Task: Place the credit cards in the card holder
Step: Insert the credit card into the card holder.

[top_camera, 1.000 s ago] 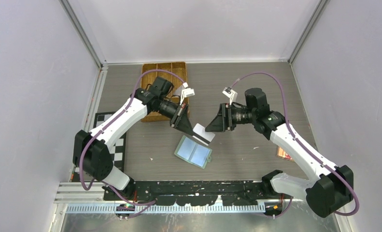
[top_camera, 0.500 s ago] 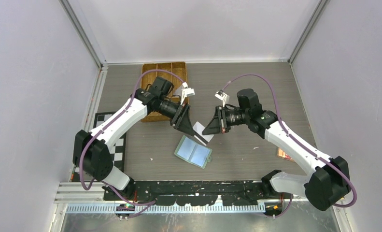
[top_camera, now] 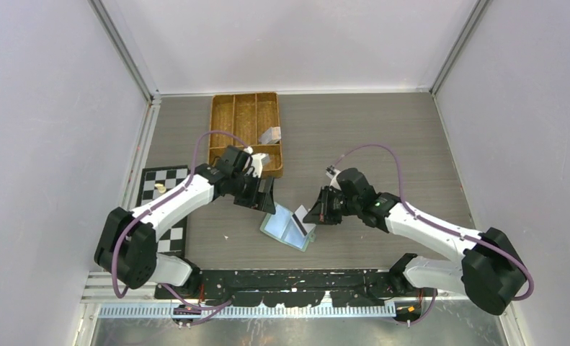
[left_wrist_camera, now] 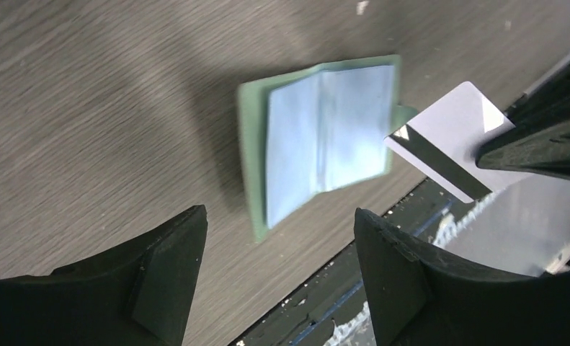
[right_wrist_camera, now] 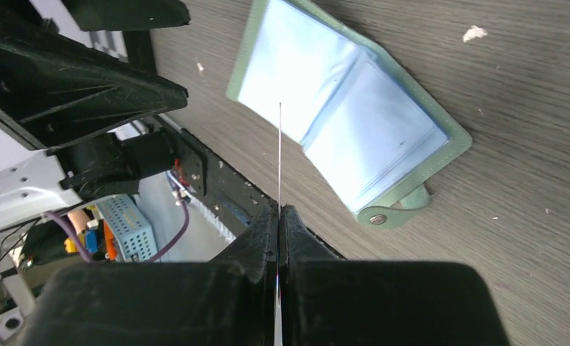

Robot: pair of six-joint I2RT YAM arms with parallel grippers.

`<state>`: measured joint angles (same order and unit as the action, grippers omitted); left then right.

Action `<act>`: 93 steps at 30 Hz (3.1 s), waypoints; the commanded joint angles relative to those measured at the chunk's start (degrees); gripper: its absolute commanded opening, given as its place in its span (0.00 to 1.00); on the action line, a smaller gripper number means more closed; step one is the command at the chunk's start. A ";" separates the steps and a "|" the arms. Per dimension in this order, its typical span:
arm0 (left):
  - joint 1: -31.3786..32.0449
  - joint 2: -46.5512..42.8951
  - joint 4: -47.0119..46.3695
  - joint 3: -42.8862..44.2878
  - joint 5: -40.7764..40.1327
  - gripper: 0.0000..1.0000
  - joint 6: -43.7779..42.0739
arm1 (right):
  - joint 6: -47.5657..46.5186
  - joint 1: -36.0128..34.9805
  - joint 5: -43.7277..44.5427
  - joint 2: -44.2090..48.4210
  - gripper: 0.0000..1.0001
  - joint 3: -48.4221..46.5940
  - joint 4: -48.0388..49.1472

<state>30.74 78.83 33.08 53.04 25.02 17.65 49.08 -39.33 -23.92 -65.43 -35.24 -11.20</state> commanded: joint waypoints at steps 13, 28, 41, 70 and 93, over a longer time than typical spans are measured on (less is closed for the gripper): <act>0.09 4.38 -13.76 -6.34 -0.57 0.74 7.48 | 7.32 -3.96 7.05 -10.24 0.00 4.09 16.34; 0.15 7.76 -23.81 -14.01 3.50 0.14 16.06 | 8.68 -3.92 7.77 -10.93 0.00 6.32 19.08; 0.28 1.86 -38.30 -25.96 -5.91 0.00 31.06 | 10.57 -3.93 7.23 -11.16 0.00 8.36 20.52; 0.28 3.13 -38.62 -26.01 -4.08 0.00 31.57 | 11.47 -3.97 7.09 -20.72 0.01 7.78 29.06; 0.90 2.49 -39.52 -27.32 -2.64 0.01 33.58 | 12.31 -3.92 12.02 -27.42 0.17 5.54 30.10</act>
<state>31.00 81.41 -4.82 26.87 22.41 50.85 62.33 -43.03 -16.95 -91.98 -29.28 22.55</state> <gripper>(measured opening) 0.023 0.118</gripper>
